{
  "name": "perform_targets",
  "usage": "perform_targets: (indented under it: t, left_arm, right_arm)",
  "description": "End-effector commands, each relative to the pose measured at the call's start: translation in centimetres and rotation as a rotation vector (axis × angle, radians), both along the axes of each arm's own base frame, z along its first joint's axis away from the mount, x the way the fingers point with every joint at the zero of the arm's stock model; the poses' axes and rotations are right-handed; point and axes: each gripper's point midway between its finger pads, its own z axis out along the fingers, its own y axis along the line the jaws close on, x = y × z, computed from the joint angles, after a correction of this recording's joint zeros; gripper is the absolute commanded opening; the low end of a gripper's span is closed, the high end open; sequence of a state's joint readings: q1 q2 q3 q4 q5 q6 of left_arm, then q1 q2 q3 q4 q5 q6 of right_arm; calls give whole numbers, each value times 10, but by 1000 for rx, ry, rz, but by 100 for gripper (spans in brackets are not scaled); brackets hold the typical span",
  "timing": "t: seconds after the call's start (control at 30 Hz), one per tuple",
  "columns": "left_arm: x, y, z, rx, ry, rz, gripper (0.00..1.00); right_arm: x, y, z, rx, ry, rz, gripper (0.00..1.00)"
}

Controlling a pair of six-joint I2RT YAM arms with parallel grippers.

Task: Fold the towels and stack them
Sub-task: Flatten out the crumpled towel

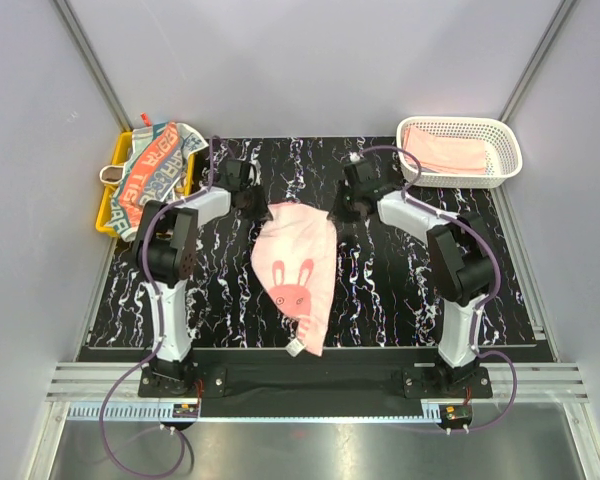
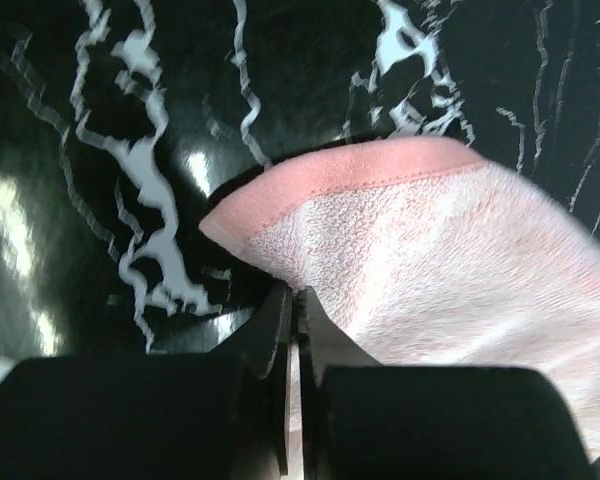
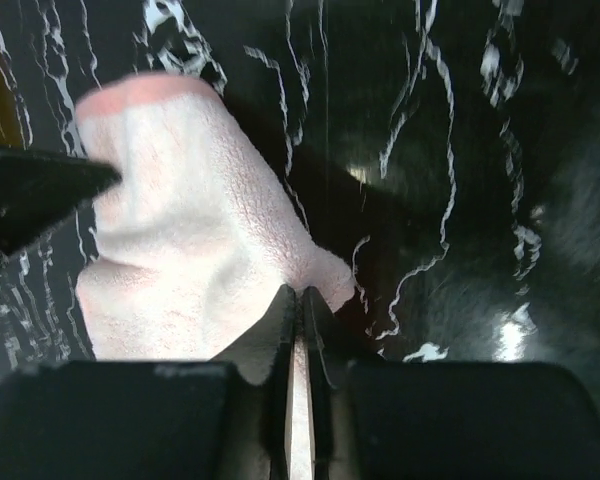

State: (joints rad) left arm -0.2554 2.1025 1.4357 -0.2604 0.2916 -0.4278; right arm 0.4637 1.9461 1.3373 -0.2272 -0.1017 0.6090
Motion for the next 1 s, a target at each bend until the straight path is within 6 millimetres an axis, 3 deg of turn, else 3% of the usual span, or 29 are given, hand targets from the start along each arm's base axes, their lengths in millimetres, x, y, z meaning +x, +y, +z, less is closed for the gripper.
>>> perform_targets:
  t: [0.0, 0.07, 0.1, 0.13, 0.17, 0.23, 0.27, 0.3, 0.33, 0.37, 0.47, 0.53, 0.57, 0.63, 0.67, 0.87, 0.97]
  left_arm:
    - [-3, 14, 33, 28, -38, 112, 0]
    - [-19, 28, 32, 66, 5, 193, 0]
    - [-22, 37, 48, 86, -27, 238, 0]
    - [-39, 44, 37, 103, 9, 255, 0]
    - [-46, 44, 39, 86, 6, 276, 0]
    - [-62, 42, 51, 60, -22, 285, 0]
    - [-80, 43, 35, 66, 2, 289, 0]
    - [-87, 41, 43, 60, -25, 287, 0]
    - [-97, 38, 38, 75, -18, 277, 0]
    - [-112, 37, 29, 82, -3, 271, 0]
    - [-136, 34, 9, 74, 38, 266, 0]
    - [-145, 31, 6, 85, 36, 262, 0]
    - [-150, 31, 3, 85, 43, 259, 0]
    - [-158, 32, -3, 81, 54, 259, 0]
    - [-161, 32, -5, 80, 60, 257, 0]
    - [-163, 33, -1, 77, 49, 246, 0]
    - [-163, 34, 2, 81, 41, 242, 0]
  right_arm:
    - [39, -13, 55, -146, -159, 15, 8]
    - [42, -28, 62, -238, -165, -7, 7]
    - [42, -28, 67, -272, -188, 6, 7]
    - [40, -31, 66, -297, -189, 7, 7]
    - [35, -29, 69, -306, -195, 17, 6]
    - [12, -21, 47, -378, -181, 56, 6]
    - [2, -18, 42, -394, -180, 65, 6]
    - [-27, -11, 13, -431, -139, 113, 6]
    - [-34, -5, 5, -417, -148, 116, 6]
    - [-61, -2, -21, -408, -86, 136, 7]
    - [-86, 8, -44, -372, -65, 136, 12]
    - [-101, 2, -58, -364, -44, 127, 24]
    - [-102, 3, -49, -335, -58, 110, 34]
    - [-104, 0, -41, -319, -74, 99, 39]
    - [-103, 3, -26, -295, -102, 96, 42]
    - [-74, 15, 32, -281, -209, 93, 45]
    - [-63, 16, 37, -284, -203, 94, 45]
